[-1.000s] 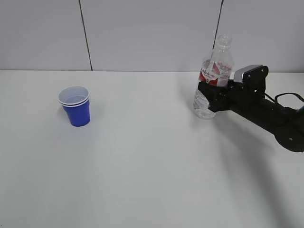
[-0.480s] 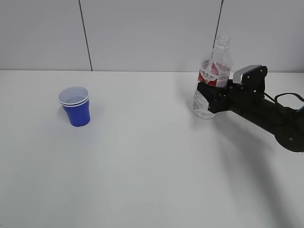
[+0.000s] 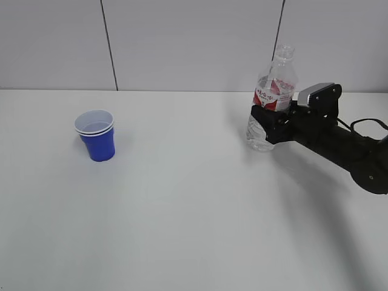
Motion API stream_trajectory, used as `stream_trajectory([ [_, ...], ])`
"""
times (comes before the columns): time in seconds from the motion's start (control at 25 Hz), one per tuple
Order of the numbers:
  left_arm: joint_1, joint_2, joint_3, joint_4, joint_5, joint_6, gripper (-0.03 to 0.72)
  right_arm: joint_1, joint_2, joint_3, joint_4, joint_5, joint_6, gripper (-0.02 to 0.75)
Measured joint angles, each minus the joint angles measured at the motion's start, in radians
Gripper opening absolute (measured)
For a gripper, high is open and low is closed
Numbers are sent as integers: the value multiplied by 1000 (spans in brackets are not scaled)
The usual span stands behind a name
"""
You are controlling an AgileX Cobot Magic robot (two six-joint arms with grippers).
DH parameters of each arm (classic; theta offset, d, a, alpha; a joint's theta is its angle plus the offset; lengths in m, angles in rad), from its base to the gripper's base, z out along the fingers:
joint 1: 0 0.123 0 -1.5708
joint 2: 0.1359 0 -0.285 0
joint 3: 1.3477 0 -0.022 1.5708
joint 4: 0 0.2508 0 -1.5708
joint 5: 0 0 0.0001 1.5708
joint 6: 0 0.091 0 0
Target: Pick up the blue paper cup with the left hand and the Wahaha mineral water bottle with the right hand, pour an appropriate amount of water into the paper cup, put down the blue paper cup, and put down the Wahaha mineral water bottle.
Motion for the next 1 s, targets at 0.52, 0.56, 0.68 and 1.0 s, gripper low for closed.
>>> stream_trajectory([
  [0.52, 0, 0, 0, 0, 0, 0, 243, 0, 0, 0, 8, 6, -76, 602],
  [0.56, 0, 0, 0, 0, 0, 0, 243, 0, 0, 0, 10, 6, -82, 603],
  [0.68, 0, 0, 0, 0, 0, 0, 243, 0, 0, 0, 26, 6, -97, 603],
  [1.0, 0, 0, 0, 0, 0, 0, 243, 0, 0, 24, 42, 7, -99, 603],
])
